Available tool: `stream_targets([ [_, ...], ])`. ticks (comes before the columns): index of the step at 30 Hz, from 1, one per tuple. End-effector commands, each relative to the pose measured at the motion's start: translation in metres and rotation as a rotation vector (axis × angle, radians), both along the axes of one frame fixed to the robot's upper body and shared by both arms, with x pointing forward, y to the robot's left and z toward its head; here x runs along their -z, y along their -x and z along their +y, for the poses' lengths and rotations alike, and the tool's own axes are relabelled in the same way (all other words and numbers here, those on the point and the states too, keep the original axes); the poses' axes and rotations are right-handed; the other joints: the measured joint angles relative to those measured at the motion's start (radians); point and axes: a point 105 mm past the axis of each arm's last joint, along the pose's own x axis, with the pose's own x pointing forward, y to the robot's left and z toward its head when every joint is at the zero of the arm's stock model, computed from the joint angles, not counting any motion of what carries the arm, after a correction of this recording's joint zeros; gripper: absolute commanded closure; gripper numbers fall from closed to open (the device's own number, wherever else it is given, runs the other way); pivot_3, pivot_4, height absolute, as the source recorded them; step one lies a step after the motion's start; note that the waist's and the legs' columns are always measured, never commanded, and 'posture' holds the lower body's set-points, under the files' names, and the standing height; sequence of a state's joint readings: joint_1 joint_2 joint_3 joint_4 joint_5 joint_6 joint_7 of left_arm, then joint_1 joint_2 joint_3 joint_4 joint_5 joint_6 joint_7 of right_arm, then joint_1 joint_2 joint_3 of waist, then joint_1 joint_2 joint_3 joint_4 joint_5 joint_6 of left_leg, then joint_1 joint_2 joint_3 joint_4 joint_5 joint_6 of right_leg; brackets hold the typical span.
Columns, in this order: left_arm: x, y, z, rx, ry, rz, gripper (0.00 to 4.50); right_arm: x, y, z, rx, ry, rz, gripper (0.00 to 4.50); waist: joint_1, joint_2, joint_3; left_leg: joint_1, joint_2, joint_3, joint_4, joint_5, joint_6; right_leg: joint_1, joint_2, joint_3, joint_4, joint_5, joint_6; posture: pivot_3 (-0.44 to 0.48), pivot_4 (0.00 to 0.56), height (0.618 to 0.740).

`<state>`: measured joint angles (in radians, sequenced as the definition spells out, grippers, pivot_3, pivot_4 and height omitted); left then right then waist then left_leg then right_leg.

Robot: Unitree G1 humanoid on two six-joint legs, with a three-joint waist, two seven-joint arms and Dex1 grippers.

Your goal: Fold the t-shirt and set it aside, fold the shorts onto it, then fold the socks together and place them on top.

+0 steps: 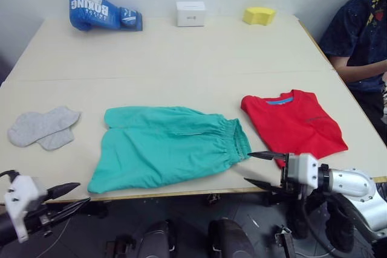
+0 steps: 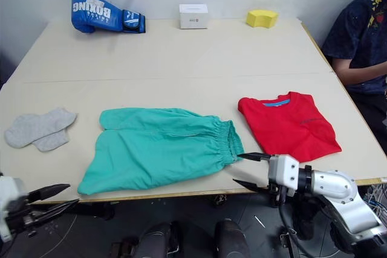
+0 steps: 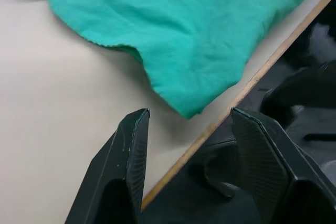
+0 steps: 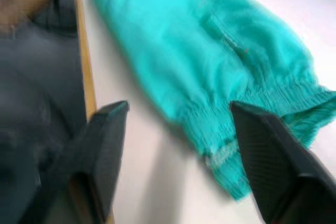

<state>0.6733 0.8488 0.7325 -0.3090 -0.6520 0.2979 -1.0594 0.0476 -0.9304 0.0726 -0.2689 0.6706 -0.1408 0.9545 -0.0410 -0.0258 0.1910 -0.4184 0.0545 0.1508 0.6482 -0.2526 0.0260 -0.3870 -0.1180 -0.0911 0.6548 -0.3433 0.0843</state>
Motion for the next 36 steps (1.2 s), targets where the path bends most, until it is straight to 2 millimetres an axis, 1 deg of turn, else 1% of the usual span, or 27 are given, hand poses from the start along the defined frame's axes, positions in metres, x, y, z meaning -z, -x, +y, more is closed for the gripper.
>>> stream_targets([
  [1,-0.030,-0.015,-0.021,0.067,0.120,-0.070,2.88,-0.025,-0.002,0.024,-0.031,-0.088,0.009,2.79,0.003,0.000,0.000,0.002,0.000,0.000,-0.001,-0.001,-0.002,0.002,0.000,0.000,-0.002,-0.001,-0.002,0.000,0.150,0.740],
  [2,-0.034,-0.025,-0.028,0.081,0.124,-0.107,3.21,-0.024,-0.005,0.031,-0.024,-0.083,0.005,3.17,0.006,0.000,0.000,0.004,0.000,0.000,-0.001,-0.002,-0.003,0.004,0.000,0.000,-0.002,-0.001,-0.002,0.000,0.150,0.740],
  [4,-0.037,-0.046,-0.046,0.110,0.126,-0.171,3.89,-0.019,-0.020,0.047,0.031,-0.092,-0.018,3.88,0.015,-0.001,-0.001,0.008,0.000,0.000,-0.002,-0.004,-0.004,0.008,0.000,0.000,-0.003,-0.002,-0.003,0.000,0.150,0.740],
  [6,-0.033,-0.065,-0.064,0.135,0.110,-0.217,4.48,-0.010,-0.035,0.064,0.087,-0.080,-0.045,4.49,0.016,0.000,-0.002,0.011,0.000,-0.001,-0.002,-0.005,-0.006,0.010,0.000,0.000,-0.003,-0.002,-0.004,0.000,0.150,0.740],
  [8,-0.023,-0.089,-0.082,0.143,0.074,-0.278,4.48,0.001,-0.045,0.086,0.117,-0.075,-0.071,4.49,0.014,0.001,-0.002,0.011,-0.001,-0.001,-0.003,-0.004,-0.011,0.011,0.000,0.000,-0.002,-0.002,-0.004,0.000,0.150,0.740],
  [10,-0.008,-0.116,-0.100,0.139,0.003,-0.332,4.48,0.016,-0.051,0.111,0.131,-0.062,-0.067,4.49,0.013,0.001,-0.003,0.011,-0.001,0.000,-0.003,-0.002,-0.009,0.011,0.002,0.000,-0.001,-0.002,-0.004,0.000,0.150,0.740],
  [12,0.005,-0.131,-0.114,0.146,-0.065,-0.364,4.48,0.023,-0.058,0.121,0.157,-0.051,-0.053,4.49,0.012,0.001,-0.003,0.010,-0.001,0.001,-0.002,-0.001,-0.007,0.009,0.003,0.000,0.000,-0.002,-0.004,0.000,0.150,0.740],
  [13,0.008,-0.137,-0.118,0.130,-0.077,-0.376,4.48,0.024,-0.064,0.120,0.195,-0.056,-0.059,4.49,0.009,0.001,-0.003,0.010,-0.001,0.003,-0.002,-0.001,-0.007,0.009,0.004,0.001,0.001,-0.002,-0.004,0.000,0.150,0.740],
  [15,0.017,-0.147,-0.122,0.057,-0.050,-0.364,4.48,0.030,-0.074,0.115,0.250,-0.034,-0.066,4.49,0.008,0.001,-0.003,0.010,0.000,0.004,-0.002,-0.001,-0.007,0.008,0.004,0.001,0.001,-0.002,-0.004,0.000,0.150,0.740],
  [16,0.028,-0.147,-0.120,0.036,-0.074,-0.327,4.48,0.036,-0.076,0.112,0.261,0.000,-0.083,4.49,0.008,0.001,-0.003,0.010,0.000,0.005,-0.001,-0.001,-0.007,0.008,0.004,0.001,0.001,-0.002,-0.003,0.000,0.150,0.740],
  [18,0.050,-0.144,-0.115,0.043,-0.183,-0.277,4.48,0.047,-0.078,0.102,0.277,0.049,-0.093,4.49,0.010,0.000,-0.003,0.011,0.000,0.005,-0.001,-0.001,-0.006,0.008,0.004,0.002,0.002,-0.002,-0.003,0.000,0.150,0.740],
  [19,0.057,-0.143,-0.110,0.024,-0.205,-0.253,4.48,0.051,-0.080,0.092,0.294,0.077,-0.102,4.49,0.010,0.000,-0.004,0.011,0.000,0.005,-0.002,-0.001,-0.007,0.008,0.004,0.002,0.002,-0.002,-0.003,0.000,0.150,0.740],
  [20,0.059,-0.145,-0.105,-0.020,-0.193,-0.241,4.48,0.054,-0.084,0.080,0.324,0.096,-0.111,4.49,0.010,0.001,-0.004,0.012,0.001,0.005,-0.002,-0.002,-0.007,0.009,0.004,0.002,0.001,-0.002,-0.003,0.000,0.150,0.740],
  [21,0.061,-0.145,-0.100,-0.060,-0.171,-0.222,4.48,0.055,-0.090,0.064,0.378,0.091,-0.109,4.49,0.010,0.002,-0.006,0.014,0.001,0.005,-0.002,-0.002,-0.007,0.010,0.004,0.002,0.001,-0.002,-0.003,0.000,0.150,0.740],
  [23,0.065,-0.142,-0.098,-0.078,-0.140,-0.202,4.48,0.055,-0.098,0.039,0.458,0.070,-0.104,4.49,0.012,0.002,-0.007,0.014,0.001,0.005,-0.002,-0.002,-0.008,0.011,0.003,0.002,0.001,-0.002,-0.003,0.000,0.150,0.740],
  [24,0.066,-0.141,-0.097,-0.069,-0.123,-0.193,4.48,0.053,-0.100,0.030,0.470,0.070,-0.110,4.49,0.013,0.001,-0.008,0.015,0.001,0.005,-0.002,-0.004,-0.009,0.012,0.003,0.002,0.001,-0.002,-0.003,0.000,0.150,0.740],
  [26,0.062,-0.139,-0.100,-0.035,-0.075,-0.214,4.48,0.046,-0.102,0.018,0.473,0.056,-0.129,4.49,0.013,0.002,-0.009,0.015,0.001,0.004,-0.002,-0.004,-0.010,0.013,0.003,0.002,0.001,-0.002,-0.003,0.000,0.150,0.740],
  [27,0.058,-0.140,-0.102,-0.015,-0.046,-0.230,4.48,0.040,-0.104,0.017,0.469,0.031,-0.131,4.49,0.012,0.002,-0.010,0.015,0.001,0.004,-0.002,-0.004,-0.010,0.012,0.003,0.003,0.001,-0.002,-0.003,0.000,0.150,0.740],
  [28,0.048,-0.140,-0.106,0.023,-0.003,-0.266,4.48,0.028,-0.105,0.019,0.452,-0.033,-0.128,4.49,0.012,0.002,-0.010,0.016,0.001,0.004,-0.002,-0.004,-0.010,0.012,0.003,0.003,0.001,-0.002,-0.003,0.000,0.150,0.740],
  [30,0.024,-0.142,-0.113,0.097,0.060,-0.342,4.48,0.002,-0.102,0.034,0.368,-0.153,-0.118,4.49,0.010,0.003,-0.009,0.015,0.002,0.004,-0.003,-0.002,-0.009,0.012,0.003,0.003,0.001,-0.002,-0.003,0.000,0.150,0.740],
  [31,0.012,-0.144,-0.117,0.130,0.083,-0.375,4.48,-0.008,-0.100,0.045,0.313,-0.195,-0.105,4.49,0.007,0.004,-0.008,0.015,0.002,0.004,-0.003,-0.002,-0.008,0.011,0.004,0.003,0.001,-0.002,-0.003,0.000,0.150,0.740],
  [32,0.004,-0.147,-0.120,0.152,0.096,-0.397,4.48,-0.014,-0.097,0.055,0.269,-0.215,-0.091,4.49,0.006,0.004,-0.008,0.014,0.003,0.005,-0.003,-0.001,-0.007,0.010,0.004,0.003,0.001,-0.002,-0.003,0.000,0.150,0.740],
  [33,-0.002,-0.149,-0.122,0.170,0.103,-0.411,4.48,-0.018,-0.096,0.063,0.236,-0.227,-0.075,4.49,0.006,0.004,-0.008,0.013,0.004,0.004,-0.003,-0.001,-0.008,0.010,0.005,0.003,0.001,-0.002,-0.003,0.000,0.150,0.740],
  [34,-0.007,-0.153,-0.128,0.204,0.099,-0.423,4.48,-0.019,-0.094,0.075,0.199,-0.234,-0.046,4.49,0.008,0.004,-0.008,0.013,0.004,0.004,-0.003,-0.001,-0.008,0.009,0.005,0.002,0.001,-0.002,-0.003,0.000,0.150,0.740],
  [35,-0.009,-0.163,-0.135,0.227,0.077,-0.432,4.48,-0.019,-0.096,0.092,0.178,-0.235,-0.034,4.49,0.009,0.004,-0.008,0.013,0.004,0.004,-0.003,-0.001,-0.008,0.009,0.005,0.002,0.002,-0.002,-0.003,0.000,0.150,0.740],
  [36,-0.011,-0.171,-0.140,0.242,0.059,-0.437,4.48,-0.018,-0.097,0.104,0.166,-0.234,-0.028,4.49,0.010,0.004,-0.008,0.013,0.004,0.004,-0.003,-0.001,-0.008,0.010,0.006,0.002,0.002,-0.002,-0.003,0.000,0.150,0.740],
])
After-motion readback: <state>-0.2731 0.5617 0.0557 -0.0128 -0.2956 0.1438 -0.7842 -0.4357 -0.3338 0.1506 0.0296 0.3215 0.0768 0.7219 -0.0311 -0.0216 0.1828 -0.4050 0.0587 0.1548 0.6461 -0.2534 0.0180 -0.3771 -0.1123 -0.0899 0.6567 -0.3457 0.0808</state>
